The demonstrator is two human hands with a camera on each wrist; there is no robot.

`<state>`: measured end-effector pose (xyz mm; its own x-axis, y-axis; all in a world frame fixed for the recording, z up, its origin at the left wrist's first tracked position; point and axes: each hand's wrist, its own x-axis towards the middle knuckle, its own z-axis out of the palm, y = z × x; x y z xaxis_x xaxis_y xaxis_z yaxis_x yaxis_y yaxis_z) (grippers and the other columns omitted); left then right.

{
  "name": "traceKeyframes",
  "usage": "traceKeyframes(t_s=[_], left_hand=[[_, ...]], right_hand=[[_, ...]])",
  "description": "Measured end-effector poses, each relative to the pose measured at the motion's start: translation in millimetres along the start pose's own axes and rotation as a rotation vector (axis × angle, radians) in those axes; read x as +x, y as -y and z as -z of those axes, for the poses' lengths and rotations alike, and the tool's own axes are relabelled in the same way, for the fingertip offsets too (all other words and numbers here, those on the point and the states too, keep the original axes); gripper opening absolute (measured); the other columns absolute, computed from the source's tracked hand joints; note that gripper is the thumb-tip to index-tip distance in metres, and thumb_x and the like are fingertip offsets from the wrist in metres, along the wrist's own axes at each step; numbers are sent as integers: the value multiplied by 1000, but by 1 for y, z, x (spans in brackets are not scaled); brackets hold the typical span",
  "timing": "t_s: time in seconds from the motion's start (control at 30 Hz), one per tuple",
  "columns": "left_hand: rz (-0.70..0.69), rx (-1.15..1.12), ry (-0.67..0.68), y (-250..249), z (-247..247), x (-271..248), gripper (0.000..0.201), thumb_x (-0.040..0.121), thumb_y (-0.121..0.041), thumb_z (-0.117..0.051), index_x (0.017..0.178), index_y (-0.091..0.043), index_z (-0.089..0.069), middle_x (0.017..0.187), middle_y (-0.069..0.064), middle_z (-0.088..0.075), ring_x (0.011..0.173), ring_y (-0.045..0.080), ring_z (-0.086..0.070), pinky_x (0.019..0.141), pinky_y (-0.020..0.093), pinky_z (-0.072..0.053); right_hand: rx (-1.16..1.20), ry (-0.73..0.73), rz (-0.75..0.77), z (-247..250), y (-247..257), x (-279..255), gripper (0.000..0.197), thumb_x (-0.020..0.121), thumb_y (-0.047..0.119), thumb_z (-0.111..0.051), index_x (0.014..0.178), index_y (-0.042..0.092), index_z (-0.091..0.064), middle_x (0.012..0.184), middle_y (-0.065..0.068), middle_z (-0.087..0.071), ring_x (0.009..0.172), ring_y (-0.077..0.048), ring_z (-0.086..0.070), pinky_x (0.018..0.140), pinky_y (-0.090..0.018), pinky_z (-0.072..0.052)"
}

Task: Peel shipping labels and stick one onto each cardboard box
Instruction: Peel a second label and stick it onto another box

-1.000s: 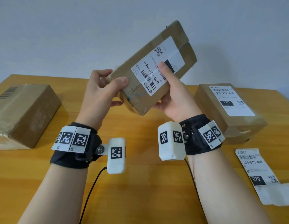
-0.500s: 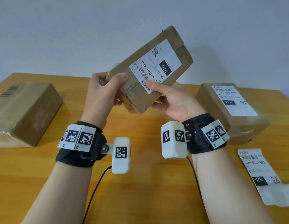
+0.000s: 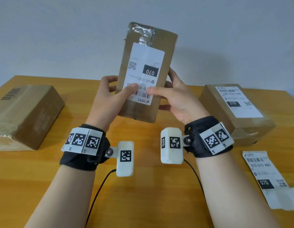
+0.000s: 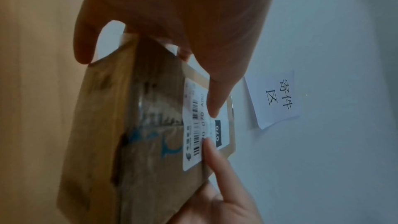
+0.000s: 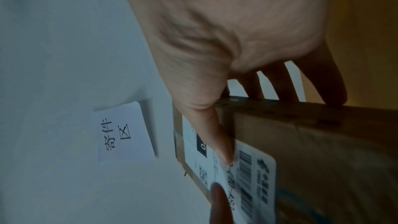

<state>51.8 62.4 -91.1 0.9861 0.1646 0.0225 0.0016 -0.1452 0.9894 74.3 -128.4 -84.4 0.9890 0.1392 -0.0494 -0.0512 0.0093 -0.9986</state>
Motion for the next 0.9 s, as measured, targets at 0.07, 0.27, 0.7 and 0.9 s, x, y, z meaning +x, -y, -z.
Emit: traceKeyframes(t_s=[0.07, 0.27, 0.7, 0.9], left_hand=[[-38, 47, -11, -1, -2, -3, 57, 85, -53, -77, 131, -42, -44, 118, -4, -69, 103, 11, -71, 75, 32, -62], [-58, 51, -47, 2, -10, -4, 61, 89, -55, -72, 128, -28, -32, 102, 1, -76, 89, 10, -76, 87, 44, -62], [119, 6, 119, -5, -19, -9, 74, 79, -38, -87, 134, -21, -41, 118, -5, -68, 96, 8, -74, 76, 44, -65], [89, -2, 248, -10, -24, -16, 96, 60, -41, -91, 131, -16, -32, 114, 2, -71, 88, 10, -77, 71, 40, -65]], right_hand=[[-20, -29, 35, -6, 0, -1, 77, 86, 19, -83, 149, 43, -44, 118, 10, -75, 103, -10, -74, 84, -37, -62], [-58, -108, 81, -23, 2, -5, 51, 92, 36, -76, 139, 37, -55, 112, 13, -75, 93, 0, -74, 75, -22, -61], [-148, -372, 78, -12, 5, -4, 46, 102, 61, -48, 110, 17, -60, 92, 1, -76, 72, -5, -74, 60, -20, -56], [-322, -508, 134, -7, 3, -1, 48, 100, 70, -36, 97, 25, -51, 90, 0, -71, 79, -11, -73, 67, -30, -61]])
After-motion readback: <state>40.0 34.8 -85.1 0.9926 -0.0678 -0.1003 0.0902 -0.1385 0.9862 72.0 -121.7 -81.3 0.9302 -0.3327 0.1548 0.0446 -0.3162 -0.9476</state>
